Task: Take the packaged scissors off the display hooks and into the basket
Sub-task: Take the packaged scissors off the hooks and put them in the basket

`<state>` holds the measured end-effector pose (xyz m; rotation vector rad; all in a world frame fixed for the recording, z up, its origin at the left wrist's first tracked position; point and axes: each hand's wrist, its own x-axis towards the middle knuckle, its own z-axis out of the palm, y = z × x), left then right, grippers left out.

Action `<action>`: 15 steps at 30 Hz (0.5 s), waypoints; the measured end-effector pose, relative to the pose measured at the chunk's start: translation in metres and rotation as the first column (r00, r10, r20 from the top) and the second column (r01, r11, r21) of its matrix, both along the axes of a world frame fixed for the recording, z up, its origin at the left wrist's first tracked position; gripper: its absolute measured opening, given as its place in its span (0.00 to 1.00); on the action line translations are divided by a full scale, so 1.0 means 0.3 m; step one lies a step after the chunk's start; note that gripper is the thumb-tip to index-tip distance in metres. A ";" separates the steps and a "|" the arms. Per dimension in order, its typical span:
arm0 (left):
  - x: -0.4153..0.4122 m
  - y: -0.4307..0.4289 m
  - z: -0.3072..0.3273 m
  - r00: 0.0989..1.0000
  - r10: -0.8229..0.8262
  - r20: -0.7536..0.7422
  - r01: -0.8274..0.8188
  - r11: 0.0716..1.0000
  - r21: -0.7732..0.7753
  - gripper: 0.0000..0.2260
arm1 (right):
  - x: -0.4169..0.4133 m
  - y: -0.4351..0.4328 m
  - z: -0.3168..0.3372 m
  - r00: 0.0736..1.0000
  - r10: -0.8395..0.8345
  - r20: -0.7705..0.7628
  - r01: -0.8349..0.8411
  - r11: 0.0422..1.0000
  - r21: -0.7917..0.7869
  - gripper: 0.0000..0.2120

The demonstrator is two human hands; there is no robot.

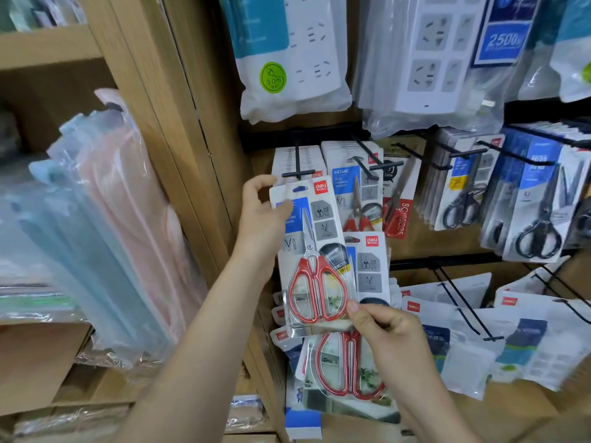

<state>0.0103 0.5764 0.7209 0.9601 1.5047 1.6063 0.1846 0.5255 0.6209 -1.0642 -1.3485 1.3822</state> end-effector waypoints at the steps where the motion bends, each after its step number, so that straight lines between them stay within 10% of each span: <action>1: 0.003 -0.024 -0.021 0.998 -0.024 -0.063 0.025 0.999 0.026 0.12 | 0.001 0.006 -0.006 1.000 -0.018 0.005 0.018 1.000 0.011 0.11; 7: -0.040 -0.074 -0.085 0.918 -0.204 -0.340 0.209 0.978 -0.021 0.29 | -0.003 0.023 -0.001 0.996 -0.071 0.054 0.067 0.995 0.069 0.10; 15: -0.093 0.123 -0.177 0.729 0.049 -0.683 -0.033 0.999 0.036 0.36 | 0.111 0.030 -0.032 0.961 -0.203 0.186 0.183 0.976 0.118 0.22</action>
